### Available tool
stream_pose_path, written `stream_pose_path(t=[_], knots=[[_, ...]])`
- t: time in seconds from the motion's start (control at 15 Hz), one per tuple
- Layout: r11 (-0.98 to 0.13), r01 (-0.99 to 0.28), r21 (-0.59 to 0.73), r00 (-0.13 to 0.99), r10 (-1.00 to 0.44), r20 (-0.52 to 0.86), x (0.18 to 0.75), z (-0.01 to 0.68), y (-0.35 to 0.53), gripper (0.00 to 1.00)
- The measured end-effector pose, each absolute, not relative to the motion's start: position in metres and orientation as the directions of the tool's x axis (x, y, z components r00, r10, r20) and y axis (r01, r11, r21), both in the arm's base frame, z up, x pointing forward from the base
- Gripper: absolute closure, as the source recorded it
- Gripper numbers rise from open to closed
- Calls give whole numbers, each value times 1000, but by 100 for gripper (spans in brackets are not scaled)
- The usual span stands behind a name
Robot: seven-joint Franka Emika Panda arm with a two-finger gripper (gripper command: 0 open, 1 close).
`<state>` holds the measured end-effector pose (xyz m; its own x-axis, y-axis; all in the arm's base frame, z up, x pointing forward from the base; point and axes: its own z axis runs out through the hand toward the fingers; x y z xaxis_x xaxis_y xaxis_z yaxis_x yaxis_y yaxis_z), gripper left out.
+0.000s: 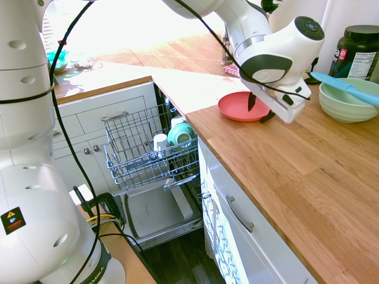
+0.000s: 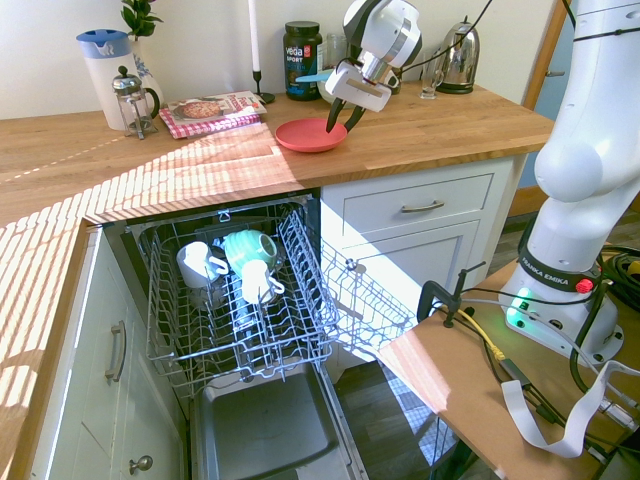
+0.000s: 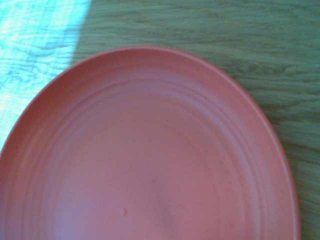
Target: Put the plate in the dishwasher
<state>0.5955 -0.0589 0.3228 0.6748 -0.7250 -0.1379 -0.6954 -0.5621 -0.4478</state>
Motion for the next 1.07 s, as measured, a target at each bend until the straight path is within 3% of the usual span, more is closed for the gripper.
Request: stream_pose_path(t=[0.87, 1.07], knots=[[-591, -684, -428, 690, -714, -116, 604, 336, -59, 100], [-607, -684, -406, 683, -728, -61, 602, 365, -69, 100]])
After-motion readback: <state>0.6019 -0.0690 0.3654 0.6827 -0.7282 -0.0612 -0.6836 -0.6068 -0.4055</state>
